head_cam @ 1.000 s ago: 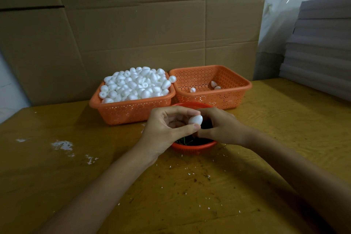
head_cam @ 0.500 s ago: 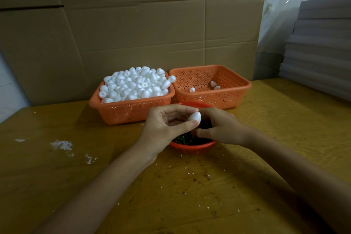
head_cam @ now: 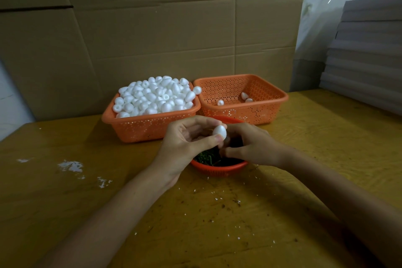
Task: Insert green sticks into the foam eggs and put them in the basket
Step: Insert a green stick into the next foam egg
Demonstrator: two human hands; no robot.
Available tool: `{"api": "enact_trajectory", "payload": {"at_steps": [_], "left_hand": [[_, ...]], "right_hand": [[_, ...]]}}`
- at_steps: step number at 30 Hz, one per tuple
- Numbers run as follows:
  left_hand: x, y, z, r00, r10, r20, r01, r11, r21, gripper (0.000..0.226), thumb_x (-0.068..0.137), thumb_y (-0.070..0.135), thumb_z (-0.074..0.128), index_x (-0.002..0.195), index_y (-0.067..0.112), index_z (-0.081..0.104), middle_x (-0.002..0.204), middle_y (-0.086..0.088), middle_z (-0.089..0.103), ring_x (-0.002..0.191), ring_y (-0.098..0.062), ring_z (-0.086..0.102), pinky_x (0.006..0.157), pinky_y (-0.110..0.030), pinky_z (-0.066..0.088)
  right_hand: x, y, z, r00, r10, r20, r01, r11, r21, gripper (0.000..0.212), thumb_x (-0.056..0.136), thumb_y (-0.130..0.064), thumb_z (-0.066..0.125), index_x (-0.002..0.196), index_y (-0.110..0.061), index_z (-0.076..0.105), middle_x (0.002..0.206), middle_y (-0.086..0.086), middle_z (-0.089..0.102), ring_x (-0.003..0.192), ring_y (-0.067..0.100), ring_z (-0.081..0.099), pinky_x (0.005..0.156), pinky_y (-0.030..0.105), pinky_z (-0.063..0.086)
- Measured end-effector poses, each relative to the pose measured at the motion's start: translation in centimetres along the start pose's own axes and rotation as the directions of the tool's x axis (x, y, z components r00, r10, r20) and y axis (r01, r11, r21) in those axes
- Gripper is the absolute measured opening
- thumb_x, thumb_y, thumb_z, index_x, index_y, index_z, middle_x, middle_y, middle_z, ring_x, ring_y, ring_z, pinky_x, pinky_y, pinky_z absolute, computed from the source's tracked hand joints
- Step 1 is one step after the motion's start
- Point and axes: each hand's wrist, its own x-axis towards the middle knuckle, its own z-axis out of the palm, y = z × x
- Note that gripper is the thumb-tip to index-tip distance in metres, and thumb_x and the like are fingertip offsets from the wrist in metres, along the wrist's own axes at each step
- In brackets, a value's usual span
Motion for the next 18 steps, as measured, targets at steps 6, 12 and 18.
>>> {"api": "enact_trajectory", "payload": {"at_steps": [6, 12, 18], "left_hand": [[0.03, -0.12, -0.15, 1.000, -0.004, 0.003, 0.004, 1.000, -0.026, 0.022, 0.085, 0.007, 0.081, 0.104, 0.017, 0.078, 0.114, -0.013, 0.078, 0.095, -0.026, 0.075, 0.090, -0.031, 0.058], [0.08, -0.28, -0.14, 1.000, -0.003, -0.004, 0.003, 0.999, -0.047, 0.021, 0.084, 0.004, 0.078, 0.103, 0.012, 0.075, 0.115, -0.014, 0.078, 0.092, -0.023, 0.075, 0.087, -0.028, 0.058], [0.13, -0.39, -0.21, 1.000, -0.004, 0.002, 0.004, 0.999, -0.052, 0.025, 0.081, 0.012, 0.082, 0.104, 0.009, 0.073, 0.116, -0.014, 0.078, 0.101, -0.024, 0.076, 0.087, -0.027, 0.058]], "right_hand": [[0.12, 0.18, 0.03, 1.000, -0.004, 0.009, 0.003, 1.000, 0.010, 0.015, 0.089, -0.026, 0.075, 0.098, -0.034, 0.066, 0.096, -0.023, 0.067, 0.093, 0.003, 0.066, 0.089, 0.048, 0.056], [0.24, 0.48, 0.19, 1.000, -0.012, 0.003, 0.012, 1.000, 0.018, 0.022, 0.089, -0.029, 0.076, 0.104, -0.040, 0.065, 0.095, -0.025, 0.068, 0.095, 0.000, 0.065, 0.093, 0.048, 0.054], [0.36, 0.47, 0.24, 0.999, -0.045, 0.027, 0.045, 0.999, 0.014, 0.023, 0.093, -0.029, 0.075, 0.097, -0.050, 0.066, 0.095, -0.028, 0.075, 0.098, -0.003, 0.069, 0.094, 0.051, 0.054]]}}
